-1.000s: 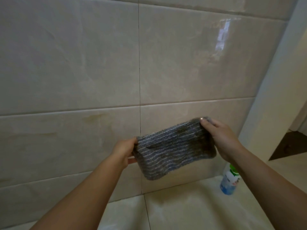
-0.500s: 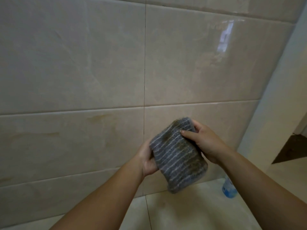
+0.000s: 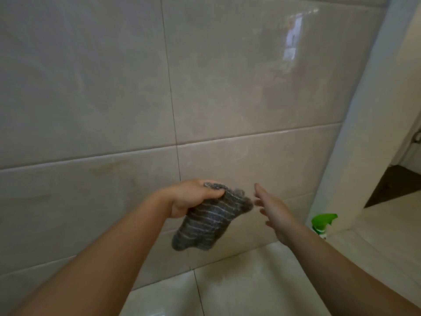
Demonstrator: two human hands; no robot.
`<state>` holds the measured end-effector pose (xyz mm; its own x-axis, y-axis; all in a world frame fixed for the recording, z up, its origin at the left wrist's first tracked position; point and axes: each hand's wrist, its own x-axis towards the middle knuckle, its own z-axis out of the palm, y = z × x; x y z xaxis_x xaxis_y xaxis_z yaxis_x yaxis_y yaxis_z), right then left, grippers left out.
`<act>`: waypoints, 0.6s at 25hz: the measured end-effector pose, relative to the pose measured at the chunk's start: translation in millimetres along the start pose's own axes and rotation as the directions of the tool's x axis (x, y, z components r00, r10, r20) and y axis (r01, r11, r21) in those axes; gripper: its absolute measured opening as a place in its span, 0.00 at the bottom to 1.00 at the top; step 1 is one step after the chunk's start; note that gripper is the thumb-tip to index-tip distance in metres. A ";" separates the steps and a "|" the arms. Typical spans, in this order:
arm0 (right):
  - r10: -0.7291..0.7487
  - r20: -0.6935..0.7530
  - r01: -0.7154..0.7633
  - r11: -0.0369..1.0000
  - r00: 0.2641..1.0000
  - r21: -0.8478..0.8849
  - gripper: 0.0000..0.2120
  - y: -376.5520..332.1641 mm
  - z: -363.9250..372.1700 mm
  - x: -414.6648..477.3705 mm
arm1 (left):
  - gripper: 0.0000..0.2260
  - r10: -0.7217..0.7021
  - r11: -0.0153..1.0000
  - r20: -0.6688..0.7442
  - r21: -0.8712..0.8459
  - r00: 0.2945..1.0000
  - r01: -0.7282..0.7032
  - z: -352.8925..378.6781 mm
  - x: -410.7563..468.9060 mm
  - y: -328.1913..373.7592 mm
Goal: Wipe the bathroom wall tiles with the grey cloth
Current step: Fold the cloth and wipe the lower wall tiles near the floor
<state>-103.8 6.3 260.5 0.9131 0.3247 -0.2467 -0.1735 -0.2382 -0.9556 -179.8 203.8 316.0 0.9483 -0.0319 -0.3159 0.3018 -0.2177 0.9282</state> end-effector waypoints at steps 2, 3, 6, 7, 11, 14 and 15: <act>-0.024 0.234 -0.021 0.982 0.972 0.188 0.41 9.8 6.5 13.6 | 0.12 -0.082 0.983 0.112 0.170 0.990 0.062 -6.0 7.0 12.9; -0.022 0.377 -0.082 0.963 0.926 0.257 0.42 12.4 10.7 17.6 | 0.13 -0.108 0.966 0.134 0.247 0.985 0.073 -9.1 12.4 17.5; -0.043 0.551 -0.115 0.962 0.834 0.249 0.29 11.7 18.3 14.7 | 0.14 -0.054 0.877 0.017 0.478 0.998 0.040 -17.3 28.1 21.3; -0.058 0.550 -0.076 0.973 0.833 0.217 0.26 11.4 18.8 14.5 | 0.14 -0.004 0.849 -0.045 0.527 0.999 0.027 -19.1 32.3 20.2; -0.020 0.588 -0.267 0.878 0.808 0.397 0.33 10.9 17.0 15.8 | 0.10 0.133 0.839 -0.045 0.536 0.990 -0.089 -16.9 43.4 22.6; 0.061 0.613 -0.418 0.784 0.788 0.459 0.27 21.9 28.6 16.9 | 0.03 0.102 0.717 0.193 0.666 0.976 -0.207 7.3 48.9 40.3; 0.086 0.607 -0.462 0.734 0.790 0.498 0.28 27.4 34.0 19.7 | 0.04 0.066 0.657 0.261 0.715 0.963 -0.239 18.4 50.6 45.6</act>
<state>-103.1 37.3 224.0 0.4829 0.7915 -0.3746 -0.7326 0.1308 -0.6679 -119.9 174.4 338.7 0.9074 -0.3000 -0.2943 -0.0984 -0.8326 0.5451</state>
